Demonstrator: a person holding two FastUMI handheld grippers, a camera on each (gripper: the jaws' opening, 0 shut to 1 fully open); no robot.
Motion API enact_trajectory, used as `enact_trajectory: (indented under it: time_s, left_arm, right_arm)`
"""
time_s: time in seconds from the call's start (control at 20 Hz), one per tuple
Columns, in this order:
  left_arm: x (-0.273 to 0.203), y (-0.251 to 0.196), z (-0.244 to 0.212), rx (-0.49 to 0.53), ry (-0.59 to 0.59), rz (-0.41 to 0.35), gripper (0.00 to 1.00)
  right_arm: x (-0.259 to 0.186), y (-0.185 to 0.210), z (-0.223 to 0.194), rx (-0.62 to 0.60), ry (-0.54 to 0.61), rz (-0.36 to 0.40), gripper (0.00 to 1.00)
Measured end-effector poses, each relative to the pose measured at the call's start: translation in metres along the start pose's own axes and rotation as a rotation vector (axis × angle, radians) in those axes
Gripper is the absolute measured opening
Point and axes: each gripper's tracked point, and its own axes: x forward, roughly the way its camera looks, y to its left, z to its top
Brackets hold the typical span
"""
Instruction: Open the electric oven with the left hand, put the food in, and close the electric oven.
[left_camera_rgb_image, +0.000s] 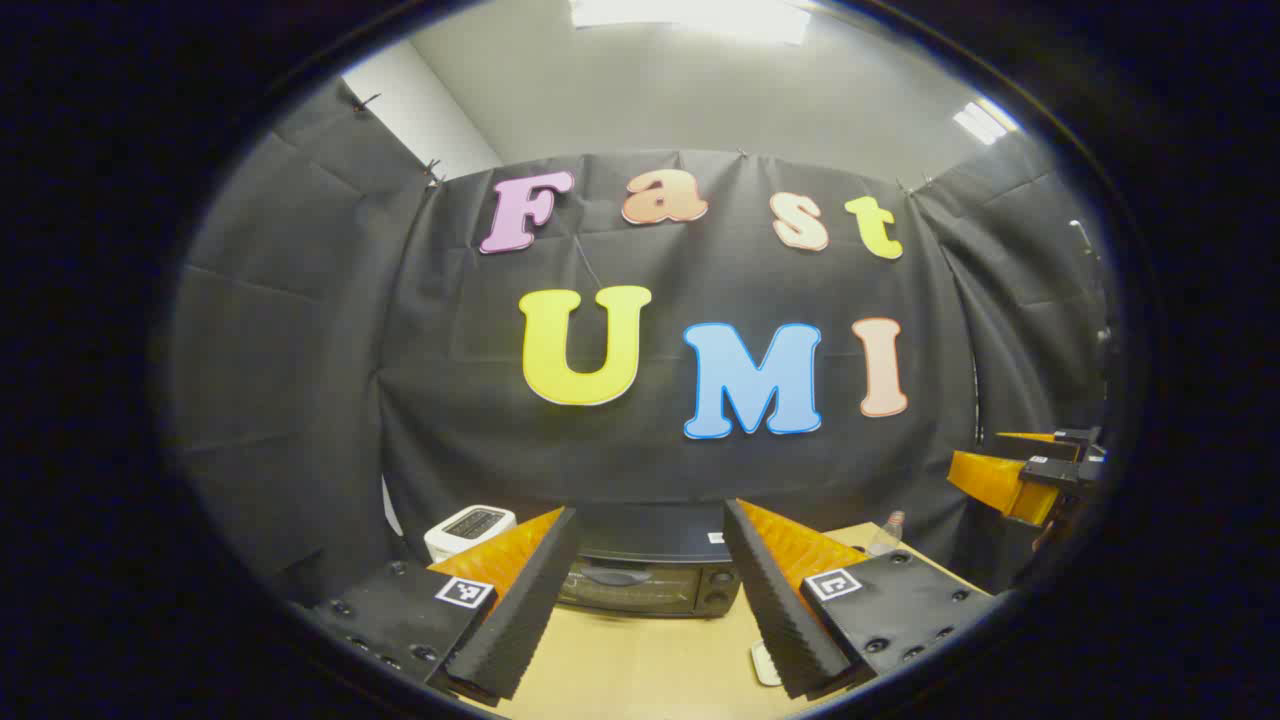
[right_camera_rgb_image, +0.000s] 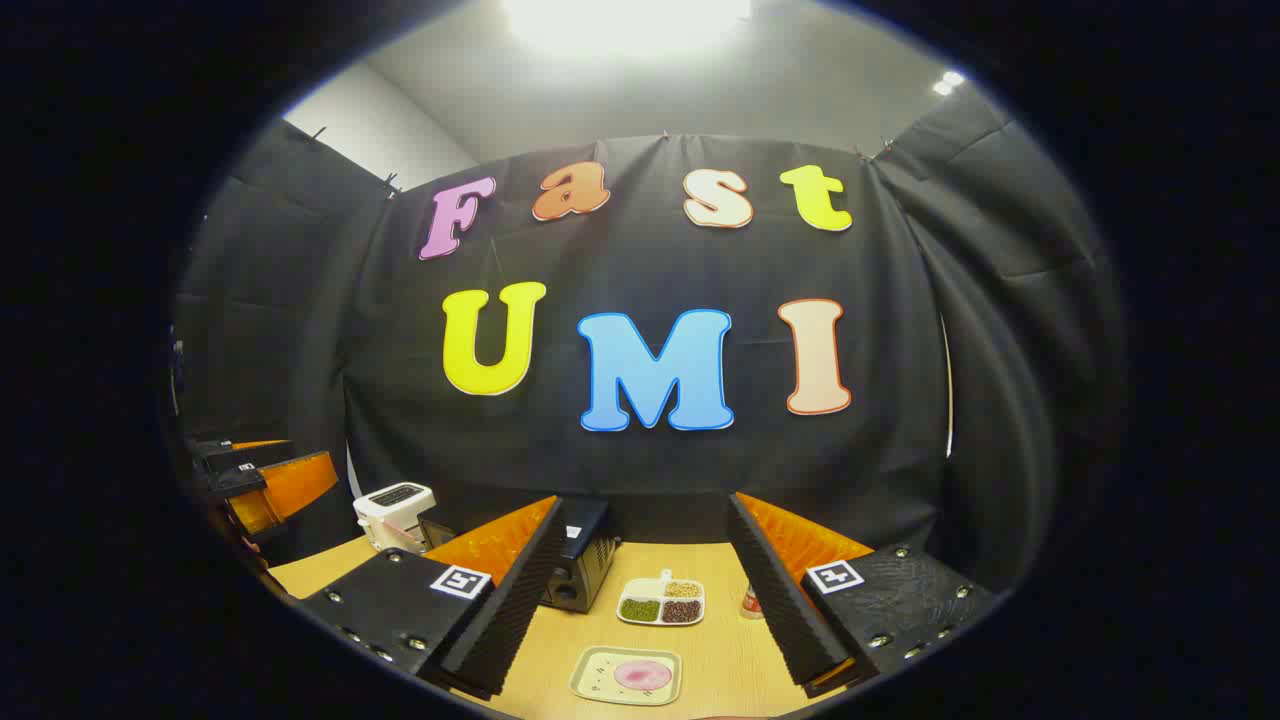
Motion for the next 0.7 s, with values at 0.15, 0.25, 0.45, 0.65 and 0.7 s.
enact_trajectory:
  time_s: [0.15,0.25,0.45,0.65,0.7]
  left_arm:
    - [0.009,-0.001,0.004,0.002,-0.009,-0.034,0.97]
    - [0.019,-0.001,0.004,0.006,-0.012,-0.058,0.92]
    - [0.037,0.007,0.003,-0.006,-0.011,-0.086,1.0]
    - [0.054,0.015,-0.01,-0.002,0.008,-0.101,0.97]
    - [0.059,0.017,-0.015,0.002,0.016,-0.106,0.97]
  right_arm:
    - [0.005,0.002,0.0,0.008,0.0,-0.027,0.99]
    - [0.009,0.003,-0.001,0.004,0.003,-0.052,0.99]
    - [0.016,0.007,-0.004,0.006,0.011,-0.085,0.99]
    - [0.02,0.012,-0.008,0.013,0.018,-0.102,0.99]
    - [0.02,0.012,-0.008,0.012,0.02,-0.107,0.99]
